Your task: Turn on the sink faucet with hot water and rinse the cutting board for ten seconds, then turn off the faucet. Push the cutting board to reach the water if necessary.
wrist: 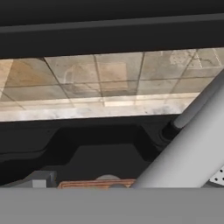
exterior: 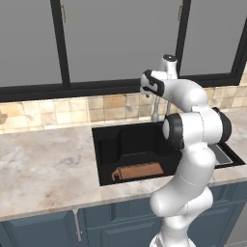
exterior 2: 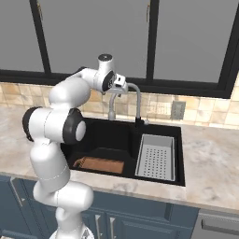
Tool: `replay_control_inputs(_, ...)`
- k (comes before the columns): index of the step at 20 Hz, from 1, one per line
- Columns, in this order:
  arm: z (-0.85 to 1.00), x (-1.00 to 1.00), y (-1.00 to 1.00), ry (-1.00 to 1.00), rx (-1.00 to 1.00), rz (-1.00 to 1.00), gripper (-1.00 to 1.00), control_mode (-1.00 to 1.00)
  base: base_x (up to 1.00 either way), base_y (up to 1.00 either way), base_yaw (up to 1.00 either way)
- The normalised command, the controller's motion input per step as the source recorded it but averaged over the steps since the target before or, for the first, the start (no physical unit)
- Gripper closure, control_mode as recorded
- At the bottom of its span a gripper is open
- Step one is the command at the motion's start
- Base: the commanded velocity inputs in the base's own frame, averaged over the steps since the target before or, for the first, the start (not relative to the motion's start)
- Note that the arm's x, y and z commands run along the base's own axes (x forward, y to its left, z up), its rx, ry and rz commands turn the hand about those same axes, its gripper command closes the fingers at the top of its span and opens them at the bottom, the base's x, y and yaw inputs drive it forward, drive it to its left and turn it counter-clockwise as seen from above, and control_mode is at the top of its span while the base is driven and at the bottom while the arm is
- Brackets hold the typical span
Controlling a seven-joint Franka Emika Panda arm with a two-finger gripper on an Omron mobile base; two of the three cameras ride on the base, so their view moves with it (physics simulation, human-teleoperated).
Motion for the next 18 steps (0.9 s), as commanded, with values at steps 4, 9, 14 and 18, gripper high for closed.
replay_control_inputs(4, 0.0, 0.15, 0.09, 0.0, 0.0, 0.0, -1.0, -1.0, 0.0, 0.0, 0.0)
replay_control_inputs(9, 0.0, 0.0, -0.19, 0.0, 0.0, 0.0, -1.0, -1.0, 0.0, 0.0, 0.0)
replay_control_inputs(14, 0.05, 0.0, -0.32, 0.0, 0.0, 0.0, -1.0, -1.0, 0.0, 0.0, 0.0)
replay_control_inputs(18, 0.22, 0.0, -0.1, 0.0, 0.0, 0.0, -1.0, -1.0, 0.0, 0.0, 0.0)
